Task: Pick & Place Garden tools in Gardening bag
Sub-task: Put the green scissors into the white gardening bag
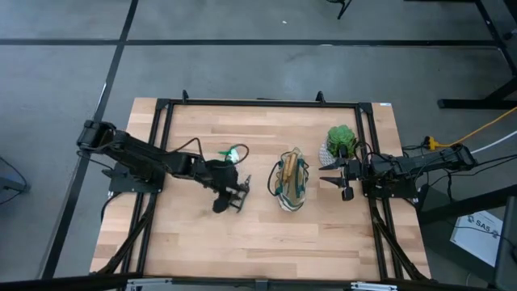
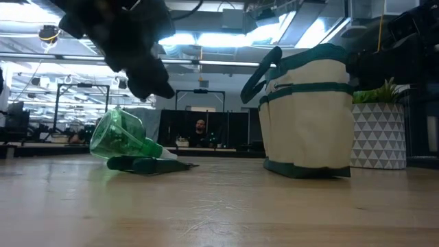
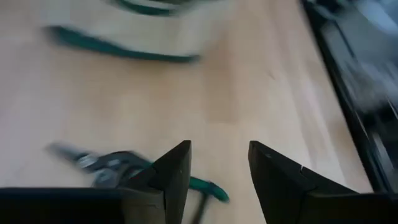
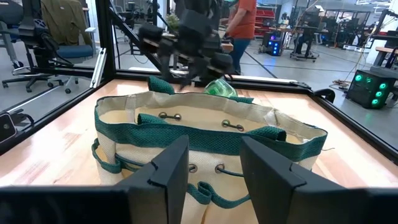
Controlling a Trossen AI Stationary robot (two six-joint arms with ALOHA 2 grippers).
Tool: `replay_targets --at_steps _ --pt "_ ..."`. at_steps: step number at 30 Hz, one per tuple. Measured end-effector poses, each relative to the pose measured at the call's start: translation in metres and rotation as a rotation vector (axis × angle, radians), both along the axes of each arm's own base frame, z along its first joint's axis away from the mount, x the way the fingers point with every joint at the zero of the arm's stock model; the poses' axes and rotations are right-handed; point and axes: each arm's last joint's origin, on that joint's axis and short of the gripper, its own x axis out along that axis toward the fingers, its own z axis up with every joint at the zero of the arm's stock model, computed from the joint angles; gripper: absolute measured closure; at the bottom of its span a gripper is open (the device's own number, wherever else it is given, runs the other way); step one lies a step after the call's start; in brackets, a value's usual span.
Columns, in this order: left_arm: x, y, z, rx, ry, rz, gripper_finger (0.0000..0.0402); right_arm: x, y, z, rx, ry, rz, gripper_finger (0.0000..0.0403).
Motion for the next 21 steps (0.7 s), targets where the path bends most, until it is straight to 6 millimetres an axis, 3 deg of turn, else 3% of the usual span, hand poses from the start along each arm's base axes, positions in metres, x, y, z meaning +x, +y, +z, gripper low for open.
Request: replay_targets --at_steps 4,10,21 --pt "0.001 0.004 0.000 -0.096 0.028 0.234 0.0244 0.000 0.000 0.000 0.000 0.000 0.000 0.0256" --pt "0.004 -0.001 -0.012 -0.230 0.106 0.346 0.0244 0.000 0.000 0.000 0.000 0.000 0.000 0.0256" --pt "0.012 -0.008 -0.056 -0.149 0.241 0.465 0.0244 0.000 0.000 0.000 0.000 -0.001 0.000 0.0256"
